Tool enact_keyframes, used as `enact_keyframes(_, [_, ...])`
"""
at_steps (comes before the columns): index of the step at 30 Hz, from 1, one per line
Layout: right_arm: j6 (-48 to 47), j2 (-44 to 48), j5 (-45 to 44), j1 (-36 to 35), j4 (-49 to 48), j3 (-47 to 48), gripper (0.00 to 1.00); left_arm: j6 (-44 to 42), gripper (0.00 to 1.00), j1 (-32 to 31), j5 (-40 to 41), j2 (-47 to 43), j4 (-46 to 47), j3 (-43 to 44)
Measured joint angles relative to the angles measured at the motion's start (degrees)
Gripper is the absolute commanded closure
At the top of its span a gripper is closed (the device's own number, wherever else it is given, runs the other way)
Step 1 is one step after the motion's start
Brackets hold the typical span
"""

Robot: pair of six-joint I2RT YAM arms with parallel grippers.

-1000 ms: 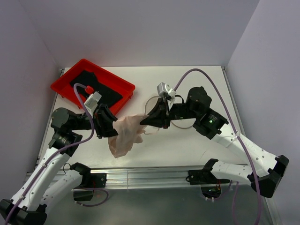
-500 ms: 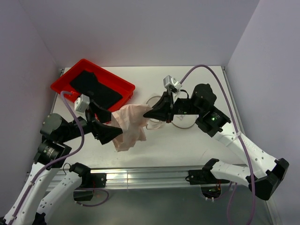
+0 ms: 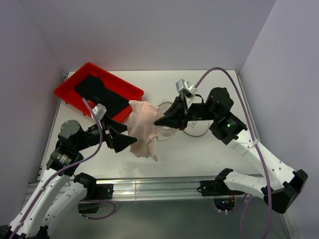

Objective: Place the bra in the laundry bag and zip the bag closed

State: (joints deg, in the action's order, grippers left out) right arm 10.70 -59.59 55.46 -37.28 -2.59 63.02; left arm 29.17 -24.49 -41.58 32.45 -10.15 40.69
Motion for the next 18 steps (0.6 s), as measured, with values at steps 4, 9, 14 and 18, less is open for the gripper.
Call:
enact_keyframes(4, [0.6,0.2,1.3,0.0,-0.5,0.0,1.0,-0.3,0.01,0.0,0.8,2.0,0.4,-0.3])
enact_keyframes(9, [1.0,0.8,3.3,0.5,-1.2,0.1,1.0,-0.2,0.01,0.0,0.5,3.0,2.4,-1.3])
enact_keyframes(14, [1.9,0.7,7.0,1.0,-2.6,0.7,1.0,0.4,0.06,0.0,-2.2,4.6,5.0,-1.9])
enact_keyframes(18, [2.1,0.5,8.3,1.4,-3.2,1.7,1.0,1.3,0.36,0.0,-4.2,4.9,7.5,-2.6])
